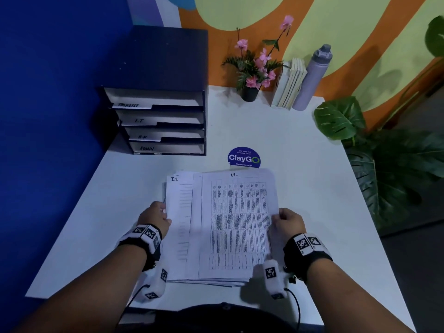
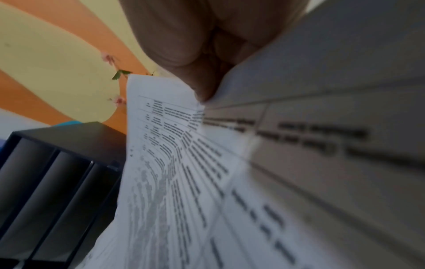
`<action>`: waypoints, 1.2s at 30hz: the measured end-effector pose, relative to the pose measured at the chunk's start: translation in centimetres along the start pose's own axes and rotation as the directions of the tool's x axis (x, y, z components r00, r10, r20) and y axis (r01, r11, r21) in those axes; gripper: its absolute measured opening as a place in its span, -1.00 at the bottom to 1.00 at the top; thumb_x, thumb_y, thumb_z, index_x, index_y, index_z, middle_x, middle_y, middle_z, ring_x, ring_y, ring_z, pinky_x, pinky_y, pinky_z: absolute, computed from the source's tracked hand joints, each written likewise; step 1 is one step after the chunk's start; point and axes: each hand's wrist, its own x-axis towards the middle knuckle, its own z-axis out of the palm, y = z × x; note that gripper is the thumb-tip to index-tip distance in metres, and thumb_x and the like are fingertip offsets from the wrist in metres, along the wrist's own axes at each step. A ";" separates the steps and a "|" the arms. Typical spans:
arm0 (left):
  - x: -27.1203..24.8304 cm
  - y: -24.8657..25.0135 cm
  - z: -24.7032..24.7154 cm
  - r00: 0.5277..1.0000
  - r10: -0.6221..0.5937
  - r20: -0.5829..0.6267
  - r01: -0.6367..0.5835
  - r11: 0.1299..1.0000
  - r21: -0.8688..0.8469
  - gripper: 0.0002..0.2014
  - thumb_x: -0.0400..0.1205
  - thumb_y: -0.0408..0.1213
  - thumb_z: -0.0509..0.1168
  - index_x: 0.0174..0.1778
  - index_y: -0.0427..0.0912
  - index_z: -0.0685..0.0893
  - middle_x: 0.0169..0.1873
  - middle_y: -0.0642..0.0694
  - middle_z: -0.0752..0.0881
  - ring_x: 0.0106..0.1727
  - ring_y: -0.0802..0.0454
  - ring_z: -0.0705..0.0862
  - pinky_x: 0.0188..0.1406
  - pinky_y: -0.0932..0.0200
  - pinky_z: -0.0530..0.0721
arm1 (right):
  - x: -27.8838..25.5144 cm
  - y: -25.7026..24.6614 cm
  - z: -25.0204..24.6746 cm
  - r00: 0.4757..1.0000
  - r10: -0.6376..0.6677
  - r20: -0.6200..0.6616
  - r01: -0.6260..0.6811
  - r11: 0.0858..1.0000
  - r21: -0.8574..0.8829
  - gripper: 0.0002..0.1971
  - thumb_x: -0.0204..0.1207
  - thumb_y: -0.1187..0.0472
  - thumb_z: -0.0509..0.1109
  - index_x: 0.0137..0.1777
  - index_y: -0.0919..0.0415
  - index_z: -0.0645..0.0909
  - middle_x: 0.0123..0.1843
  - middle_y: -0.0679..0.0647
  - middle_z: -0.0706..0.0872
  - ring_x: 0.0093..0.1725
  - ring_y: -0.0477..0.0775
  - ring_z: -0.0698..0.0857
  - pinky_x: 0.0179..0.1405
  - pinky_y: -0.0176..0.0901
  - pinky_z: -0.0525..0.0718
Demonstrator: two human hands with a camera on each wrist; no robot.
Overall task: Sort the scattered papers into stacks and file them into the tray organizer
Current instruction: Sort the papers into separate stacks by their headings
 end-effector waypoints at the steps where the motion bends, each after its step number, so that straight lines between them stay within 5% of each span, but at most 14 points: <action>1: -0.1 -0.1 -0.1 1.000 -0.001 -0.024 0.001 1.000 -0.028 -0.68 0.54 -0.43 0.31 0.23 -0.24 0.58 -0.08 -0.11 0.71 -0.04 -0.05 0.64 0.00 0.26 0.50 | 0.0 0.1 0.0 1.000 0.016 0.000 -0.016 0.999 0.033 -0.82 0.58 0.33 0.30 -0.25 0.20 0.62 -0.36 0.14 0.70 -0.34 0.12 0.65 -0.34 -0.22 0.62; 5: -0.5 0.2 -0.6 0.994 0.011 -0.112 -0.020 0.997 -0.080 -0.79 0.57 -0.44 0.20 0.02 -0.17 0.67 -0.05 -0.08 0.71 -0.07 -0.09 0.64 -0.11 0.26 0.48 | 0.0 0.0 0.2 0.996 0.076 0.037 -0.077 0.997 0.023 -0.75 0.45 0.46 0.35 -0.38 0.15 0.58 -0.35 0.12 0.70 -0.31 0.11 0.64 -0.33 -0.18 0.59; 8: -0.7 1.1 -1.0 0.995 0.039 -0.088 -0.048 0.993 -0.103 -0.87 0.55 -0.24 0.28 -0.03 -0.10 0.69 -0.02 -0.13 0.67 -0.08 -0.10 0.64 -0.02 0.18 0.55 | 0.1 -0.4 0.6 0.990 0.120 0.068 -0.123 0.992 0.040 -0.72 0.28 0.44 0.44 -0.50 0.16 0.45 -0.45 0.15 0.58 -0.32 0.12 0.56 -0.34 -0.02 0.58; 11: -1.2 2.2 -0.8 0.998 0.057 -0.028 -0.061 0.980 -0.189 -0.73 0.57 -0.05 0.32 0.11 -0.08 0.58 -0.07 -0.06 0.64 -0.07 -0.07 0.61 0.00 0.15 0.53 | 0.9 0.0 1.3 0.992 0.097 0.085 -0.104 0.991 0.084 -0.84 0.11 0.29 0.45 -0.54 0.09 0.53 -0.43 0.17 0.64 -0.31 0.14 0.62 -0.20 0.21 0.73; 14: -1.2 2.9 -0.4 0.997 0.040 0.059 -0.023 0.967 -0.252 -0.48 0.54 -0.11 0.42 0.38 -0.14 0.46 0.16 -0.08 0.68 0.18 -0.13 0.65 0.17 0.09 0.58 | 0.7 0.3 1.8 0.986 0.108 0.126 -0.131 0.973 0.190 -0.82 0.00 0.29 0.47 -0.58 0.07 0.51 -0.45 0.21 0.61 -0.35 0.17 0.60 -0.28 0.30 0.70; 17: -1.1 3.3 -0.1 0.991 0.046 0.122 -0.017 0.973 -0.231 -0.29 0.50 -0.18 0.48 0.54 -0.14 0.33 0.38 -0.16 0.57 0.39 -0.16 0.54 0.35 0.06 0.50 | -0.5 0.0 1.6 0.981 0.121 0.149 -0.158 0.951 0.265 -0.74 0.12 0.52 0.47 -0.42 0.13 0.59 -0.41 0.21 0.64 -0.26 0.16 0.58 -0.24 0.10 0.56; 20: -1.3 3.6 0.2 0.991 0.055 0.123 -0.022 0.967 -0.253 -0.24 0.47 -0.30 0.52 0.56 -0.20 0.32 0.39 -0.16 0.56 0.35 -0.12 0.56 0.28 0.15 0.46 | -0.7 0.3 1.2 0.975 0.144 0.170 -0.192 0.931 0.309 -0.75 0.26 0.61 0.41 -0.32 0.24 0.55 -0.40 0.20 0.63 -0.26 0.15 0.55 -0.18 0.06 0.50; 23: -1.7 3.8 0.1 0.991 0.099 0.091 -0.069 0.956 -0.287 -0.39 0.47 -0.40 0.49 0.43 -0.22 0.44 0.24 -0.14 0.66 0.11 -0.01 0.61 0.11 0.23 0.49 | -1.3 -0.5 1.1 0.974 0.103 0.202 -0.160 0.944 0.288 -0.79 0.26 0.28 0.48 -0.36 0.11 0.47 -0.37 0.16 0.62 -0.31 0.08 0.56 -0.24 0.00 0.52; 26: -2.1 3.9 -0.4 0.989 0.128 0.073 -0.097 0.938 -0.333 -0.43 0.49 -0.46 0.47 0.41 -0.19 0.47 0.19 -0.10 0.67 0.13 0.02 0.62 0.12 0.24 0.49 | -1.0 -1.1 1.1 0.995 0.012 0.101 -0.029 0.985 0.172 -0.79 0.41 0.11 0.46 -0.26 0.13 0.46 -0.34 0.09 0.63 -0.36 0.05 0.58 -0.29 -0.11 0.58; 28: -2.3 3.8 -0.8 0.988 0.133 0.074 -0.099 0.931 -0.351 -0.41 0.50 -0.47 0.45 0.44 -0.13 0.45 0.21 -0.08 0.67 0.16 0.01 0.61 0.19 0.21 0.49 | -0.2 -1.3 1.1 0.999 -0.009 0.039 0.003 0.990 0.140 -0.79 0.41 0.13 0.44 -0.03 0.14 0.52 -0.18 0.08 0.73 -0.24 0.09 0.70 -0.17 -0.05 0.71; 30: -2.5 3.9 -1.1 0.984 0.152 0.092 -0.107 0.922 -0.371 -0.41 0.53 -0.49 0.41 0.46 -0.07 0.45 0.18 0.00 0.65 0.17 0.04 0.59 0.21 0.22 0.48 | 0.8 -0.9 1.3 0.995 -0.008 0.096 -0.012 0.980 0.199 -0.51 0.28 0.08 0.48 0.25 0.03 0.51 -0.03 0.10 0.79 -0.06 0.17 0.77 0.04 0.18 0.75; 36: -2.7 3.9 0.0 0.928 0.302 0.219 -0.148 0.837 -0.526 -0.53 0.58 -0.42 0.35 0.12 0.38 0.63 0.14 0.22 0.74 0.22 0.14 0.69 0.28 0.05 0.63 | 0.1 -2.1 2.1 0.971 -0.082 0.223 -0.006 0.930 0.368 -0.64 0.39 0.29 0.48 0.21 0.12 0.64 0.09 0.22 0.79 0.04 0.30 0.76 0.13 0.28 0.72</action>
